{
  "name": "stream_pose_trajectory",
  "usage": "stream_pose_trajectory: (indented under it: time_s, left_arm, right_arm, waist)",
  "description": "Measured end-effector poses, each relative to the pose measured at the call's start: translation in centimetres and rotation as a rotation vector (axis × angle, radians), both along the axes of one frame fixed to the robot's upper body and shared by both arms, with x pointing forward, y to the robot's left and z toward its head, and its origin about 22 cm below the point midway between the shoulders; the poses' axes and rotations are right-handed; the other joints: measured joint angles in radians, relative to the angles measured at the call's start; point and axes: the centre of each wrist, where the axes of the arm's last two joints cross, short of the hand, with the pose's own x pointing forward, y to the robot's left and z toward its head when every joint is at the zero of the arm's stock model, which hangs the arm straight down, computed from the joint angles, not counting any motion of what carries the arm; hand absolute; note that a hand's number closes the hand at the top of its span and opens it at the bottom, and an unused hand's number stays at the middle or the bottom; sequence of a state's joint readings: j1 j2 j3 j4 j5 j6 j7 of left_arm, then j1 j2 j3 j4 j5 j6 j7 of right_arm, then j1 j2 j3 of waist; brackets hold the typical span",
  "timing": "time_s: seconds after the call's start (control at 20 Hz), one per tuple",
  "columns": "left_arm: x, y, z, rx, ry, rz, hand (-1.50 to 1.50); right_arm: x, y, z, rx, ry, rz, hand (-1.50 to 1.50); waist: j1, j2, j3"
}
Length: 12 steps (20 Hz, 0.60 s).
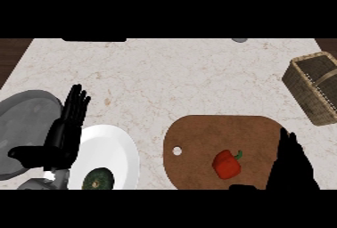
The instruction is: Pick the bell pepper from the cutting board and place it in the basket
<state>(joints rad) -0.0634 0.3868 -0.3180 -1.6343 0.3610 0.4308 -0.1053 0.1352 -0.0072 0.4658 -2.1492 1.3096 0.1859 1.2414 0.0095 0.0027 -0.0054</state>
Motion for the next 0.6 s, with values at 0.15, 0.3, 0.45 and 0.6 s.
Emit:
stream_pose_trajectory:
  time_s: [0.15, 0.3, 0.45, 0.6]
  left_arm:
    - [-0.1, 0.1, 0.0, 0.001, -0.003, 0.007, 0.0]
    - [-0.2, 0.2, -0.2, 0.0, 0.002, 0.005, 0.0]
    - [-0.1, 0.0, 0.0, -0.004, 0.001, -0.001, 0.0]
    - [-0.1, -0.1, 0.2, -0.004, -0.002, 0.0, 0.0]
  right_arm:
    - [-0.2, 0.2, -0.1, 0.005, 0.015, 0.012, -1.5]
    - [-0.1, 0.6, -0.6, 0.0, 0.031, 0.025, -1.5]
    - [0.4, 0.8, -0.8, -0.005, 0.034, 0.033, -1.5]
    - [1.0, 0.9, -1.0, -0.018, 0.035, 0.032, -1.5]
  waist:
    - [-0.001, -0.001, 0.001]
    - [-0.001, 0.0, 0.002]
    - [0.0, 0.0, 0.002]
    - [0.002, 0.001, 0.003]
